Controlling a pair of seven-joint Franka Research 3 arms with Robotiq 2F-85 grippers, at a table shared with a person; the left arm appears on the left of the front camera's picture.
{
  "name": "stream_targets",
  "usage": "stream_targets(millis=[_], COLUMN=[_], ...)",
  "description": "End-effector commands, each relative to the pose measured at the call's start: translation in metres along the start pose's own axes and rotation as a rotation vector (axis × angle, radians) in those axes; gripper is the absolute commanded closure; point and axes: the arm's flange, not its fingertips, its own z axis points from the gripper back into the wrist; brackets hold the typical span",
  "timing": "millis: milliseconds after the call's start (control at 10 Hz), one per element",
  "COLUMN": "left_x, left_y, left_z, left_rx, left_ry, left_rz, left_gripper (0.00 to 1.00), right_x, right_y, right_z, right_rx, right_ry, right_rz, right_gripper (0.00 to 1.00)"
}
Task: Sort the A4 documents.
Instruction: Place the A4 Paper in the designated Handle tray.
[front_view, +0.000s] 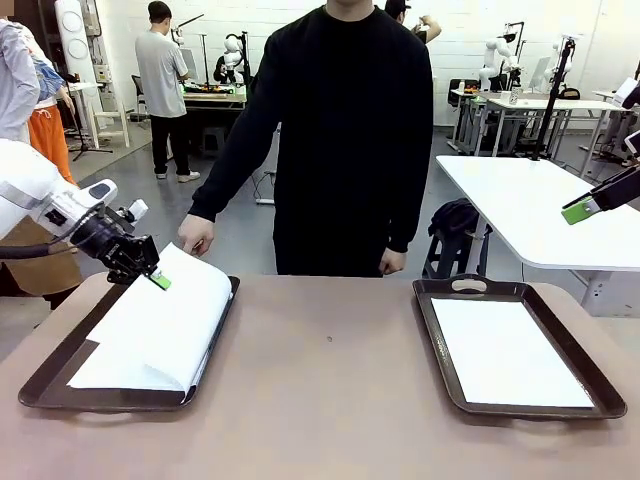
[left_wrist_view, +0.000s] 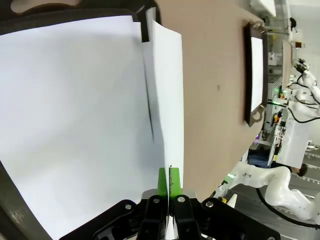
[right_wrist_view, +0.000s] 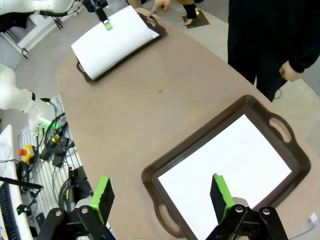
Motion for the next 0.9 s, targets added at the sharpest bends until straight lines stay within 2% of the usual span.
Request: stream_targets(millis=[0, 200, 600, 800], left_x=[0.017, 0.018, 0.008, 0.003], left_y=[0.013, 0.036, 0.046, 0.060], left_z=[-0.004, -0.004, 0.002, 0.009], left_rx=[0.056, 0.114, 0.197, 0.144], left_ry=[0.052, 0.042, 0.061, 0.031], left_rz=[0.007, 0.067, 0.110, 0.147], left_gripper=[0.99, 0.99, 0.99, 0.99], right_x=[0.000, 0.000, 0.000, 0.000], right_y=[0.000, 0.000, 0.000, 0.000], right_z=[-0.001, -0.001, -0.001, -0.001], right_rx=[0.006, 0.006, 0.006, 0.006], right_ry=[-0.003, -0.003, -0.003, -0.003], right_rz=[0.003, 0.003, 0.003, 0.003], right_gripper=[0.00, 0.00, 0.00, 0.00])
